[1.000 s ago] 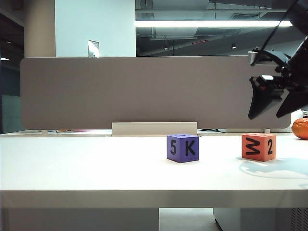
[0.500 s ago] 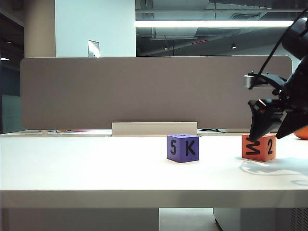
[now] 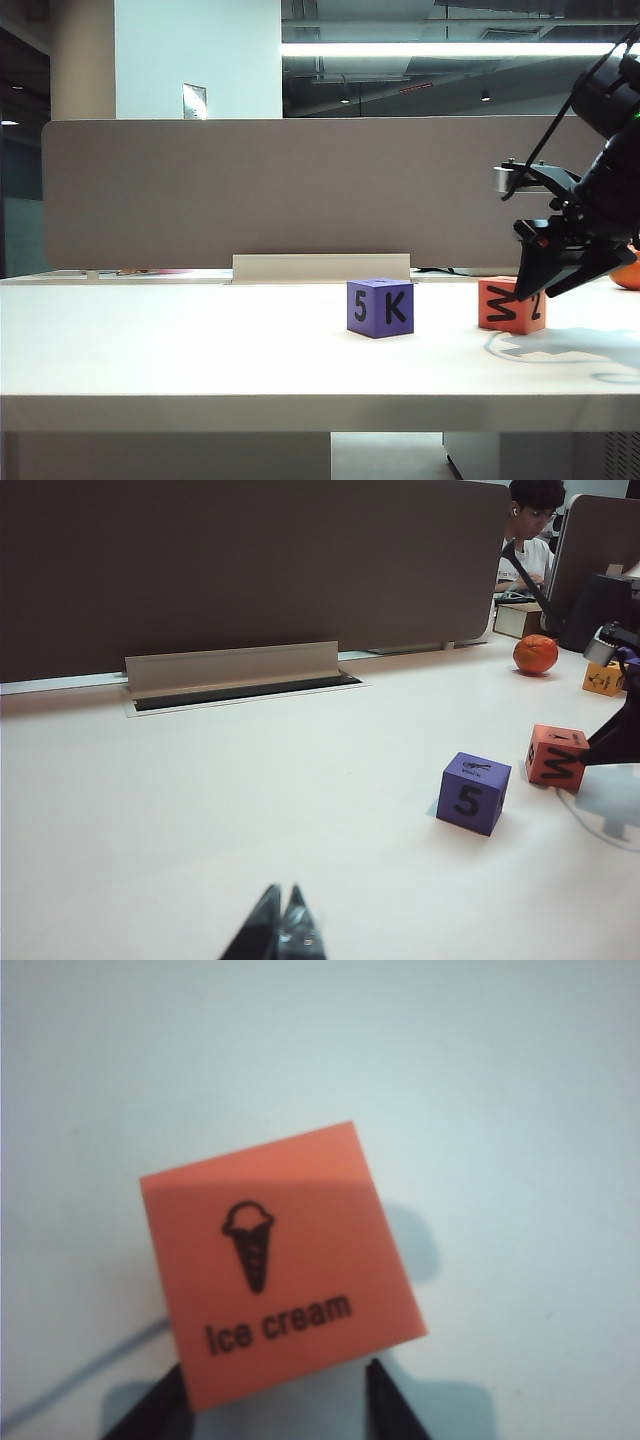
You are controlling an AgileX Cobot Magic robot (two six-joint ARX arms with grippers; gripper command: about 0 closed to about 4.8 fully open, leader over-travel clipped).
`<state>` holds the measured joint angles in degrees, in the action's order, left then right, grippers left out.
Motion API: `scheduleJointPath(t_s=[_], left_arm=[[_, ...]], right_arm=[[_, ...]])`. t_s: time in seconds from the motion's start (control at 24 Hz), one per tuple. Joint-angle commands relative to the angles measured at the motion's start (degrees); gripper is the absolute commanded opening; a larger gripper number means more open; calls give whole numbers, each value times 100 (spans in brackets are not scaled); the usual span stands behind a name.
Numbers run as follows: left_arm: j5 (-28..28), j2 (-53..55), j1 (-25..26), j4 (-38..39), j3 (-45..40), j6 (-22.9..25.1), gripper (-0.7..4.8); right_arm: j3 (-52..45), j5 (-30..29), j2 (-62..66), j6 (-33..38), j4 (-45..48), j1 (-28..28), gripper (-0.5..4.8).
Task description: Stack one letter block on top of another letter block.
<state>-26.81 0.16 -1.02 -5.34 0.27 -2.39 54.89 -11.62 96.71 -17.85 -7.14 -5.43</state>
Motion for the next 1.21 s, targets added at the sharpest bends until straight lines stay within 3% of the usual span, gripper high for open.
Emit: scheduleJointPath(t_s=[0.04,0.25,0.33,0.5,0.71,0.83,0.92,1.21], left_arm=[[20,7,-7,-79,26,4,-6],[20,7,-7,-79,28,4,-6],[20,7,-7,-77,26,4,-6],[20,7,-7,-79,26,4,-6],[17,7,-7,-77,28,2,-6],[15,7,-7,-74,26,2,-6],[-4,7,-7,-74,28,0,-6],[-15,7,-7,-74,28,0,-6]], right_arm=[[35,-9,-22,4,155,-2,199],[39,-68,-83,9,149,-28,199],[70,-345,-186,17,149,-37,199],[466,-645,-273,518,-96,-155,199],[861,-297,-269,402,-339,-667,206],[870,26,-256,365,-387,-673,462],[872,448,-258,166,-627,-640,479],[872,426,74,15,-887,-640,479]])
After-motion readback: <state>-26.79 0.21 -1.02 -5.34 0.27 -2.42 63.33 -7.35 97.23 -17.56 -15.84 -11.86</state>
